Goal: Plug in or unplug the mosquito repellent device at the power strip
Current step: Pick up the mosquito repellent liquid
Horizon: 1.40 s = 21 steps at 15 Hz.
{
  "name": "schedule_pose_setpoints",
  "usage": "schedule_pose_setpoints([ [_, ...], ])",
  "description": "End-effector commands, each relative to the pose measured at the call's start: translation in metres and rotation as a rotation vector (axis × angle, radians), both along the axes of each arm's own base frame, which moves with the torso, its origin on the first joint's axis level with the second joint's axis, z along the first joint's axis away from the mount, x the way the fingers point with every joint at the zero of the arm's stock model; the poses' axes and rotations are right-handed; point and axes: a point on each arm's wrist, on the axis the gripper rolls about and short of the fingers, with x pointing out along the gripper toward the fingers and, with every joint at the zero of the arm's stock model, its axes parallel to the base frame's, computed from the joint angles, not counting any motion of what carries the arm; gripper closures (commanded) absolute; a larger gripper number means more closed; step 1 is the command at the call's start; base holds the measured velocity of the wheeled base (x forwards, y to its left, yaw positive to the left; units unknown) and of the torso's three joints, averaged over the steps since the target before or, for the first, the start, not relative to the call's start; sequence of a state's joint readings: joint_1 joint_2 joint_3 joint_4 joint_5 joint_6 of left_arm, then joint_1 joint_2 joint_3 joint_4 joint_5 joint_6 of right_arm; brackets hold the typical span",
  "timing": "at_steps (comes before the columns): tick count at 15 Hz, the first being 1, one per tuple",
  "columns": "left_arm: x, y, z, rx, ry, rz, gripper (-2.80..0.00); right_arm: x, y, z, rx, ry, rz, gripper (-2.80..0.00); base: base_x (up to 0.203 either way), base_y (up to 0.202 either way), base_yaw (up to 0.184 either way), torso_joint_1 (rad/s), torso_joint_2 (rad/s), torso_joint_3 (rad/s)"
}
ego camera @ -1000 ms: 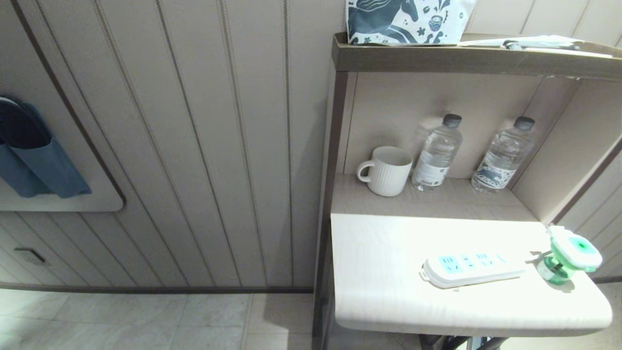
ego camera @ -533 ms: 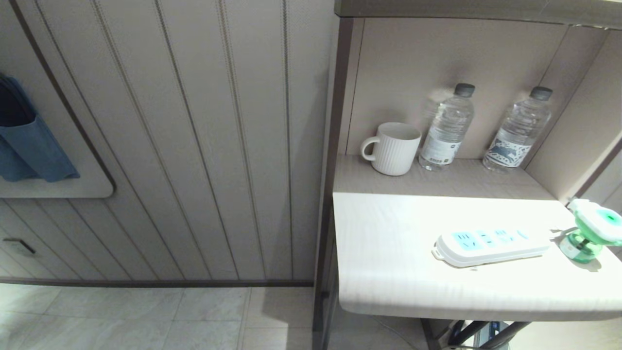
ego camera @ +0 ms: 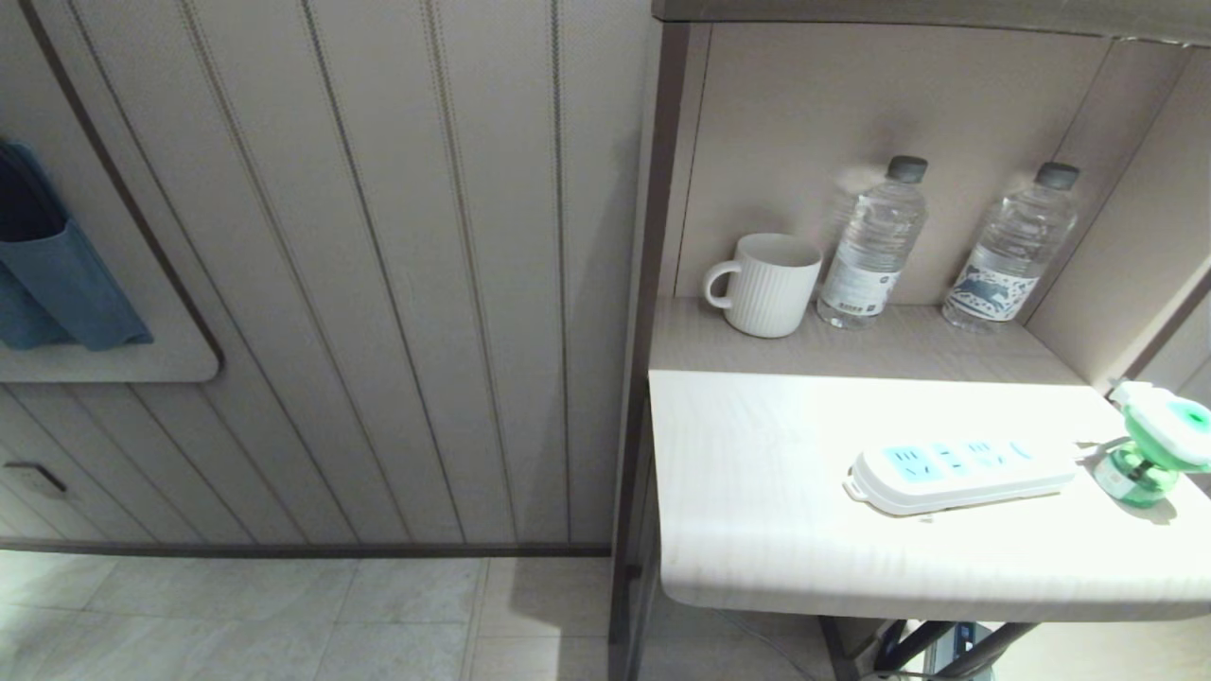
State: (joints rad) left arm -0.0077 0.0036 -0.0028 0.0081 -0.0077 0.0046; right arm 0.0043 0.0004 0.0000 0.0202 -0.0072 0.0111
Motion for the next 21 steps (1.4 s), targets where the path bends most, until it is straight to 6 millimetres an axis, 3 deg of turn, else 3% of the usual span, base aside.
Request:
schedule_pose_setpoints([
  [1, 0.0, 0.0, 0.0, 0.0, -0.001, 0.0, 0.0, 0.0, 0.0, 0.0, 0.003, -0.001, -0.001, 0.0, 0.0, 0.0, 0.0, 0.0, 0.0, 0.0],
  [5, 0.0, 0.0, 0.0, 0.0, -0.001, 0.0, 0.0, -0.001, 0.0, 0.003, 0.001, -0.02, -0.003, 0.0, 0.0, 0.0, 0.0, 0.0, 0.0, 0.0],
  [7, 0.0, 0.0, 0.0, 0.0, -0.001, 0.0, 0.0, -0.011, 0.0, 0.034, 0.003, -0.137, -0.006, 0.0, 0.0, 0.0, 0.0, 0.0, 0.0, 0.0],
  [9, 0.0, 0.0, 0.0, 0.0, 0.001, 0.0, 0.0, -0.021, 0.0, 0.057, -0.007, -0.137, -0.005, 0.0, 0.0, 0.0, 0.0, 0.0, 0.0, 0.0],
  [12, 0.0, 0.0, 0.0, 0.0, -0.001, 0.0, 0.0, -0.025, -0.001, 0.073, -0.056, -0.165, -0.041, 0.0, 0.0, 0.0, 0.0, 0.0, 0.0, 0.0],
  [15, 0.0, 0.0, 0.0, 0.0, -0.001, 0.0, 0.0, -0.03, -0.004, 0.086, -0.105, -0.252, -0.198, 0.0, 0.0, 0.0, 0.0, 0.0, 0.0, 0.0],
  [17, 0.0, 0.0, 0.0, 0.0, -0.001, 0.0, 0.0, -0.03, -0.004, 0.087, -0.158, -0.25, -0.217, 0.0, 0.0, 0.0, 0.0, 0.0, 0.0, 0.0],
  [21, 0.0, 0.0, 0.0, 0.0, -0.001, 0.0, 0.0, -0.012, -0.004, 0.1, -0.145, -0.17, -0.204, 0.0, 0.0, 0.0, 0.0, 0.0, 0.0, 0.0],
])
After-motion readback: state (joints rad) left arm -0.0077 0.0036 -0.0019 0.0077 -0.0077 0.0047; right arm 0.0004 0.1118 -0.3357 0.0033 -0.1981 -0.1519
